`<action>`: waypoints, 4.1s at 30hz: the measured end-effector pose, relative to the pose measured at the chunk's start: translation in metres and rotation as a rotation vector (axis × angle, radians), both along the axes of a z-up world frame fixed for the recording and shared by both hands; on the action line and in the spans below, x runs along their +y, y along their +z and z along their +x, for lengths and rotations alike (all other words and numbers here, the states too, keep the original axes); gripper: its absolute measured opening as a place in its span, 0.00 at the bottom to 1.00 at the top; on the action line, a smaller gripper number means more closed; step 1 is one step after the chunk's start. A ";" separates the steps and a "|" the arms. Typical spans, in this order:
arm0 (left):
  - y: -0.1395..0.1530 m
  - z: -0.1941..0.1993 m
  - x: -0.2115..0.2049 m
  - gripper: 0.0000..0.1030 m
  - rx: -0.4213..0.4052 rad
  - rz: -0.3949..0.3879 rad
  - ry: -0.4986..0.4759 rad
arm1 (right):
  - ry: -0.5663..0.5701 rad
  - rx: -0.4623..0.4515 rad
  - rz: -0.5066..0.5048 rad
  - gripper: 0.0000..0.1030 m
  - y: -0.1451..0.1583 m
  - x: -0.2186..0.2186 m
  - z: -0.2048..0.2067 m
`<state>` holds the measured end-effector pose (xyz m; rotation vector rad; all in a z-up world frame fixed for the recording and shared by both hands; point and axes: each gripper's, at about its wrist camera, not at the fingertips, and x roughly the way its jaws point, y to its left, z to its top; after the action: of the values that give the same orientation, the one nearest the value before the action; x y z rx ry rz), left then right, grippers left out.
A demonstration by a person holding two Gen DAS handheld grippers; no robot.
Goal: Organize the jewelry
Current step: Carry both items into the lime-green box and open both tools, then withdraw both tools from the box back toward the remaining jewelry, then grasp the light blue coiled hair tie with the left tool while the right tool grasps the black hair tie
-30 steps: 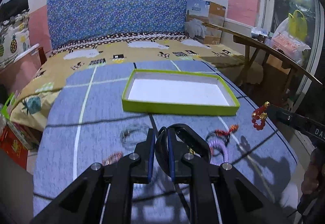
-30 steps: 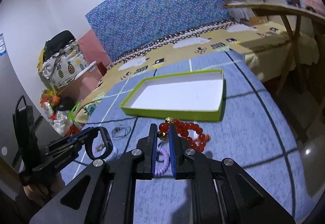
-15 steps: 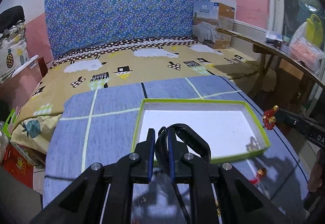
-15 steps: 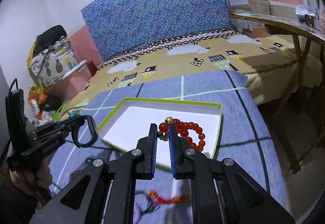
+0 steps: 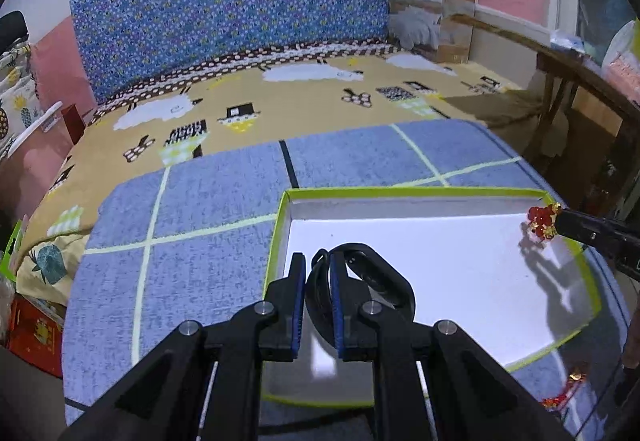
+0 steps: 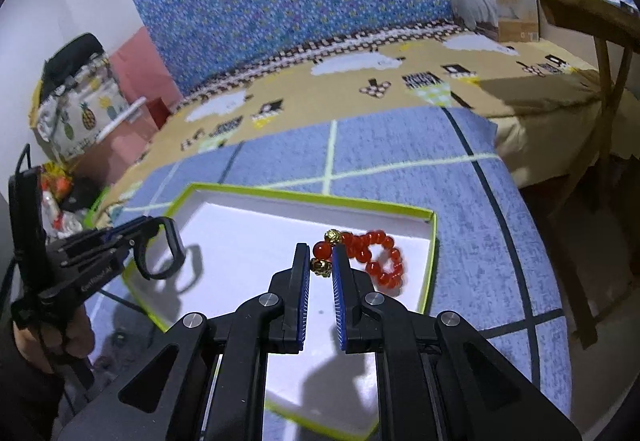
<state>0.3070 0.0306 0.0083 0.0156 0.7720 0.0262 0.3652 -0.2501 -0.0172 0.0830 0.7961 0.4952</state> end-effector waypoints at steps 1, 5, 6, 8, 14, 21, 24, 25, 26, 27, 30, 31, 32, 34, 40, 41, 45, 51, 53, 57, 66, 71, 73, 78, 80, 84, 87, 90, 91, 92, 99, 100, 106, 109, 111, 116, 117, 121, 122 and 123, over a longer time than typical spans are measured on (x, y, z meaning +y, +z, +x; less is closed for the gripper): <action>-0.003 0.002 0.000 0.12 0.010 -0.003 0.002 | -0.001 0.010 -0.007 0.11 -0.004 0.000 0.002; -0.013 0.008 0.002 0.13 0.046 -0.006 0.012 | 0.001 0.040 -0.017 0.11 -0.014 0.000 0.007; -0.014 0.008 0.003 0.13 0.049 -0.007 0.016 | 0.001 0.042 -0.020 0.11 -0.015 -0.001 0.007; -0.015 0.006 0.004 0.13 0.050 -0.009 0.020 | 0.000 0.046 -0.024 0.11 -0.016 -0.002 0.007; -0.012 0.000 0.003 0.15 0.040 -0.016 0.012 | -0.005 0.021 -0.042 0.17 -0.011 -0.005 -0.002; 0.007 -0.031 0.001 0.21 -0.027 -0.027 0.014 | 0.012 -0.038 -0.032 0.22 0.005 -0.004 -0.035; 0.020 -0.054 0.000 0.23 -0.071 -0.032 0.030 | 0.019 -0.067 -0.024 0.22 0.012 -0.004 -0.057; 0.023 -0.060 0.000 0.23 -0.082 -0.035 0.033 | 0.023 -0.078 -0.026 0.22 0.014 -0.003 -0.064; 0.027 -0.068 0.000 0.23 -0.092 -0.038 0.035 | 0.030 -0.093 -0.027 0.23 0.016 -0.003 -0.075; 0.030 -0.077 0.000 0.23 -0.102 -0.043 0.040 | 0.036 -0.105 -0.027 0.22 0.018 -0.003 -0.083; 0.036 -0.103 -0.002 0.23 -0.126 -0.051 0.049 | 0.049 -0.132 -0.030 0.23 0.022 -0.003 -0.109; 0.037 -0.111 -0.003 0.23 -0.130 -0.052 0.052 | 0.052 -0.140 -0.031 0.22 0.023 -0.003 -0.117; 0.038 -0.116 -0.003 0.23 -0.135 -0.054 0.053 | 0.055 -0.145 -0.032 0.22 0.023 -0.004 -0.124; 0.040 -0.132 -0.005 0.23 -0.145 -0.057 0.054 | 0.057 -0.153 -0.030 0.22 0.024 -0.006 -0.140; 0.041 -0.163 -0.011 0.23 -0.152 -0.056 0.053 | 0.054 -0.160 -0.028 0.22 0.024 -0.011 -0.176; 0.040 -0.167 -0.012 0.23 -0.152 -0.055 0.055 | 0.053 -0.160 -0.030 0.22 0.024 -0.012 -0.182; 0.039 -0.183 -0.015 0.23 -0.157 -0.045 0.052 | 0.051 -0.157 -0.028 0.22 0.022 -0.013 -0.199; 0.038 -0.200 -0.018 0.23 -0.170 -0.025 0.048 | 0.056 -0.148 -0.027 0.22 0.017 -0.013 -0.215; 0.035 -0.207 -0.019 0.23 -0.170 -0.025 0.048 | 0.058 -0.147 -0.029 0.22 0.016 -0.013 -0.220; 0.032 -0.216 -0.019 0.23 -0.171 -0.031 0.052 | 0.059 -0.154 -0.034 0.22 0.015 -0.013 -0.230; 0.016 -0.241 -0.003 0.23 -0.150 -0.062 0.056 | 0.053 -0.145 -0.029 0.23 0.008 -0.016 -0.244; 0.006 -0.248 0.004 0.23 -0.123 -0.079 0.070 | 0.050 -0.125 -0.020 0.23 0.001 -0.018 -0.245; 0.002 -0.247 0.005 0.23 -0.108 -0.082 0.071 | 0.052 -0.114 -0.017 0.23 -0.002 -0.018 -0.244; -0.007 -0.238 0.006 0.23 -0.068 -0.094 0.064 | 0.059 -0.103 -0.019 0.23 -0.006 -0.014 -0.241; -0.011 -0.234 0.006 0.23 -0.051 -0.099 0.056 | 0.060 -0.098 -0.021 0.23 -0.007 -0.013 -0.239; -0.020 -0.223 0.006 0.23 -0.015 -0.102 0.053 | 0.063 -0.087 -0.030 0.23 -0.011 -0.011 -0.232; -0.026 -0.214 0.007 0.23 0.010 -0.104 0.063 | 0.063 -0.078 -0.038 0.23 -0.014 -0.008 -0.226; -0.031 -0.206 0.009 0.23 0.034 -0.105 0.078 | 0.059 -0.060 -0.044 0.23 -0.018 -0.007 -0.216; -0.032 -0.205 0.009 0.23 0.040 -0.106 0.081 | 0.057 -0.055 -0.043 0.23 -0.019 -0.007 -0.213; -0.033 -0.203 0.009 0.23 0.043 -0.107 0.083 | 0.052 -0.044 -0.041 0.23 -0.021 -0.007 -0.208; -0.037 -0.195 0.003 0.23 0.057 -0.081 0.085 | 0.020 0.012 -0.013 0.23 -0.027 -0.008 -0.184; -0.037 -0.194 0.002 0.23 0.058 -0.073 0.085 | 0.019 0.019 -0.011 0.23 -0.028 -0.007 -0.181; -0.038 -0.191 -0.005 0.20 0.063 -0.031 0.076 | 0.025 0.063 0.003 0.23 -0.034 0.000 -0.167; -0.038 -0.191 -0.006 0.18 0.063 -0.025 0.069 | 0.021 0.096 0.014 0.23 -0.039 0.004 -0.158; -0.038 -0.191 -0.006 0.18 0.063 -0.024 0.069 | 0.008 0.116 0.021 0.23 -0.042 0.006 -0.153; -0.038 -0.191 -0.007 0.18 0.062 -0.031 0.069 | -0.007 0.142 0.034 0.23 -0.043 0.007 -0.145; -0.038 -0.191 -0.007 0.18 0.062 -0.029 0.069 | -0.004 0.143 0.028 0.23 -0.043 0.008 -0.144; -0.037 -0.191 -0.006 0.17 0.062 -0.028 0.066 | 0.010 0.134 0.000 0.12 -0.042 0.013 -0.147; -0.037 -0.191 -0.006 0.16 0.061 -0.027 0.063 | 0.018 0.137 0.000 0.06 -0.043 0.014 -0.148; -0.037 -0.191 -0.007 0.14 0.061 -0.026 0.060 | 0.018 0.133 0.000 0.06 -0.043 0.014 -0.149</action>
<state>0.1156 0.0238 -0.0289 -0.0317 0.8335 0.0727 0.2160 -0.2360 -0.0600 0.1090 0.9276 0.5108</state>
